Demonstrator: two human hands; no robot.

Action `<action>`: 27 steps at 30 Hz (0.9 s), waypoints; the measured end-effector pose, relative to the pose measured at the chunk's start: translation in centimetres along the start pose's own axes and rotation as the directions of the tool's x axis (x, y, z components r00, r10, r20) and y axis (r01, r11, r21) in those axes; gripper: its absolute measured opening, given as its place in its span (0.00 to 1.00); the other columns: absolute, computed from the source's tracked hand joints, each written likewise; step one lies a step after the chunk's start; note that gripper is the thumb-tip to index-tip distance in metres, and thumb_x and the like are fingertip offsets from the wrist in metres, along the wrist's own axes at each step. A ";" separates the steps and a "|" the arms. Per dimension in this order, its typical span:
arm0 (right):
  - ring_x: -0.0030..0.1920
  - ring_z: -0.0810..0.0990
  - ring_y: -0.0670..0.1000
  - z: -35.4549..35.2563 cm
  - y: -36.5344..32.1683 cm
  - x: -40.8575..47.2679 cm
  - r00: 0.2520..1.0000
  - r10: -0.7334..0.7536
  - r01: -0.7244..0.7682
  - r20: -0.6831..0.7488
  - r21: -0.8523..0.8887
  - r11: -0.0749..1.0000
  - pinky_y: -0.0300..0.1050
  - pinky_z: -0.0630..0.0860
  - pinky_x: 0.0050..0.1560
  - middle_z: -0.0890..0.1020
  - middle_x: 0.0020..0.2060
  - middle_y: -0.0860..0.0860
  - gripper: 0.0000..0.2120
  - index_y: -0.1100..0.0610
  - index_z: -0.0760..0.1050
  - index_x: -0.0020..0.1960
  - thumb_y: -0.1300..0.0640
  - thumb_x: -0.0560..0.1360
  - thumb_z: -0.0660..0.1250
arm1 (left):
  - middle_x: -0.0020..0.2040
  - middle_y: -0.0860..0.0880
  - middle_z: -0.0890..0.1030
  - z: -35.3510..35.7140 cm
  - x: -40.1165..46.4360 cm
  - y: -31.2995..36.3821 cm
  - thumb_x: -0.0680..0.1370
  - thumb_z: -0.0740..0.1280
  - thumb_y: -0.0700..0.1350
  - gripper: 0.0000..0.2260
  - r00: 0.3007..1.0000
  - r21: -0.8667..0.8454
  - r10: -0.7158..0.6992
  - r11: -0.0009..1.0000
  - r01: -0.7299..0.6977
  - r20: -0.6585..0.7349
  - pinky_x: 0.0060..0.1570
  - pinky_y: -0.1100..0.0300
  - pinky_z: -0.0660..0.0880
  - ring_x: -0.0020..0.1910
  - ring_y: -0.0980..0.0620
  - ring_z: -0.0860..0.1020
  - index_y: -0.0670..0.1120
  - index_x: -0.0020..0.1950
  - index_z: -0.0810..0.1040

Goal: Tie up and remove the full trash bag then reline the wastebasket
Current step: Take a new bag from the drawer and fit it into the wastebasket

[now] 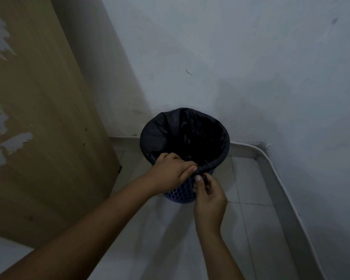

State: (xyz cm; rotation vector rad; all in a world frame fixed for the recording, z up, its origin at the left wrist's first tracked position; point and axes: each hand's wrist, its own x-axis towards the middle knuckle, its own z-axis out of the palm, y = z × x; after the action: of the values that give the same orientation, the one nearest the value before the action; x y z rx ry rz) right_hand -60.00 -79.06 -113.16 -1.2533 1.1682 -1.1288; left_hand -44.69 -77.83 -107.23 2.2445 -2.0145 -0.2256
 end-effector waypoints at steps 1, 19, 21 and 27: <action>0.49 0.86 0.42 -0.5 0.3 0.5 0.999 -0.026 0.027 0.030 -0.031 0.999 0.44 0.85 0.52 0.87 0.50 0.46 0.13 0.54 0.84 0.62 0.48 0.82 0.71 | 0.63 0.59 0.82 0.0 0.0 0.0 0.87 0.48 0.60 0.19 1.000 -0.003 0.002 1.000 -0.002 -0.001 0.65 0.50 0.59 0.69 0.48 0.71 0.61 0.70 0.75; 0.32 0.70 0.47 0.8 -2.4 2.5 0.586 0.718 -0.792 0.376 0.454 0.408 0.40 0.72 0.34 0.74 0.33 0.50 0.14 0.59 0.78 0.49 0.48 0.85 0.68 | 0.65 0.60 0.81 -0.2 -0.2 -0.1 0.87 0.47 0.61 0.20 1.000 -0.010 0.011 1.000 -0.011 0.008 0.66 0.48 0.59 0.69 0.49 0.69 0.63 0.73 0.72; 0.33 0.71 0.46 1.0 -2.0 2.7 0.623 0.718 -0.759 0.310 0.460 0.461 0.38 0.75 0.30 0.75 0.35 0.50 0.12 0.60 0.80 0.57 0.51 0.84 0.69 | 0.65 0.60 0.81 -0.1 -0.2 -0.1 0.87 0.47 0.61 0.20 1.000 -0.005 0.013 1.000 -0.013 0.009 0.66 0.49 0.59 0.69 0.49 0.69 0.62 0.73 0.72; 0.52 0.86 0.52 1.6 -3.5 2.1 0.735 0.635 -0.610 0.238 0.641 0.466 0.43 0.86 0.46 0.85 0.57 0.61 0.13 0.66 0.79 0.60 0.56 0.85 0.68 | 0.65 0.60 0.81 -0.2 -0.2 0.0 0.87 0.48 0.60 0.20 1.000 -0.001 0.008 1.000 -0.008 0.003 0.65 0.49 0.58 0.69 0.49 0.69 0.62 0.73 0.73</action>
State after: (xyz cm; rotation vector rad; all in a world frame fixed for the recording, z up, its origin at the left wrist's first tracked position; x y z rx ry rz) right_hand -58.20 -81.03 -109.68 -0.1534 0.9502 -0.8629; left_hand -44.69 -77.58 -107.04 2.2358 -2.0244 -0.2295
